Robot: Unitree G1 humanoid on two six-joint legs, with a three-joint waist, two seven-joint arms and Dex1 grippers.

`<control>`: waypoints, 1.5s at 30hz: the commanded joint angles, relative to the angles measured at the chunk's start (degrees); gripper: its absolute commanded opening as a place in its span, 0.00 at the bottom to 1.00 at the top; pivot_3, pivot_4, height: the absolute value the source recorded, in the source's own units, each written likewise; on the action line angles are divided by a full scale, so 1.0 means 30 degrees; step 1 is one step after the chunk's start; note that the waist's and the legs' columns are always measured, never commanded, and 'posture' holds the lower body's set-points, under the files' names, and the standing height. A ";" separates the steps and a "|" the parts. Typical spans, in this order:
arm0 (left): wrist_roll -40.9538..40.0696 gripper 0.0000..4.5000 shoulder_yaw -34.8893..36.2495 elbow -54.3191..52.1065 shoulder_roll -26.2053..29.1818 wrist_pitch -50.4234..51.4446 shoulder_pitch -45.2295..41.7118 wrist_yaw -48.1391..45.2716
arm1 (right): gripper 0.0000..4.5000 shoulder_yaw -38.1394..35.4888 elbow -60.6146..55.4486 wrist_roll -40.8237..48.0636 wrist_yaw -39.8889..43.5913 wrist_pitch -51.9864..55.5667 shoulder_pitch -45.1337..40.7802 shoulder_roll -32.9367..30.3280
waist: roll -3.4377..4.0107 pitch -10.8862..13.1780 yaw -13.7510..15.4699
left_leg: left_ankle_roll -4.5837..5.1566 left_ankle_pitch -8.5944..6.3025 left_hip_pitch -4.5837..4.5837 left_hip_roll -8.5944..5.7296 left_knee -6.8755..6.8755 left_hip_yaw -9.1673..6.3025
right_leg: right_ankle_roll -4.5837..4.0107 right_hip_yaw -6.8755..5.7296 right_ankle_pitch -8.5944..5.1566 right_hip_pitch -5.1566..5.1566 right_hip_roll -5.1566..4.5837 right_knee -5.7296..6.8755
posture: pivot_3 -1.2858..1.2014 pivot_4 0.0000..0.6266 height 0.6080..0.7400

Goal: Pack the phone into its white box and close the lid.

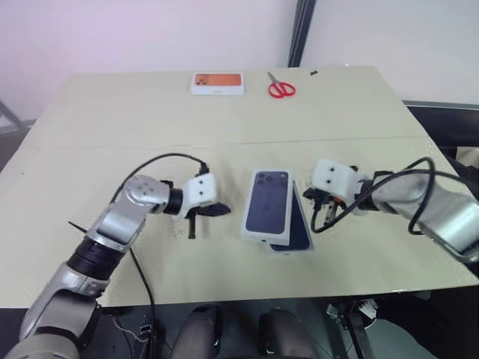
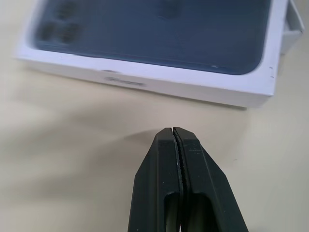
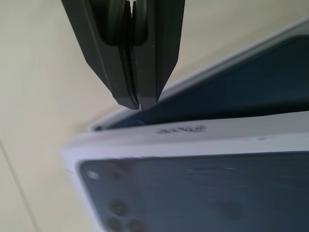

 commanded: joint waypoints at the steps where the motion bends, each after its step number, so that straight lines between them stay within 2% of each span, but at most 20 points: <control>1: 0.0550 0.01 -0.0413 -0.0096 -0.0229 -0.0545 -0.0665 -0.0214 | 0.01 -0.0269 -0.0423 -0.1473 0.0788 -0.0345 0.0037 0.0468 | 0.0000 0.0000 -0.0008 | -0.0001 0.0000 0.0000 0.0000 -0.0001 0.0001 | 0.0000 0.0002 0.0000 -0.0004 0.0001 0.0001 | 0.52 0.24 1.00; 11: 0.0366 0.01 -0.0405 -0.0617 -0.1779 -0.0692 -0.0976 0.0077 | 0.01 -0.1200 -0.1504 -0.2729 0.2360 0.0109 0.1096 0.1622 | 0.0000 -0.0001 0.0006 | -0.0003 0.0002 0.0000 0.0000 0.0006 -0.0001 | 0.0000 -0.0001 0.0000 -0.0002 0.0002 0.0012 | 0.52 0.24 1.00; 22: -0.0300 0.01 -0.0932 -0.3040 -0.2869 0.0643 -0.0827 -0.0110 | 0.01 -0.3351 -0.3592 -0.2642 0.5341 -0.0682 0.3348 -0.0104 | 0.0002 -0.0002 0.0012 | -0.0002 0.0001 0.0003 -0.0001 0.0008 -0.0002 | 0.0000 -0.0002 0.0000 0.0007 0.0003 0.0016 | 0.52 0.24 1.00; 32: -0.0051 0.01 -0.1550 -0.3544 -0.2631 0.0909 -0.0569 -0.0844 | 0.01 -0.3385 -0.2973 -0.4449 0.5258 -0.0775 0.4216 0.0269 | 0.0002 -0.0002 -0.0003 | -0.0003 0.0002 0.0007 -0.0002 0.0013 -0.0002 | 0.0000 -0.0001 0.0000 0.0009 0.0004 0.0024 | 0.52 0.24 1.00; 45: 0.0503 0.01 -0.1422 -0.2650 -0.2785 0.0861 -0.0727 0.0133 | 0.01 -0.3639 -0.2637 -0.5150 0.5461 -0.0720 0.4227 0.0808 | 0.0001 -0.0002 0.0009 | -0.0004 0.0002 0.0008 -0.0003 0.0018 -0.0002 | 0.0000 -0.0002 0.0000 0.0011 0.0004 0.0030 | 0.52 0.24 1.00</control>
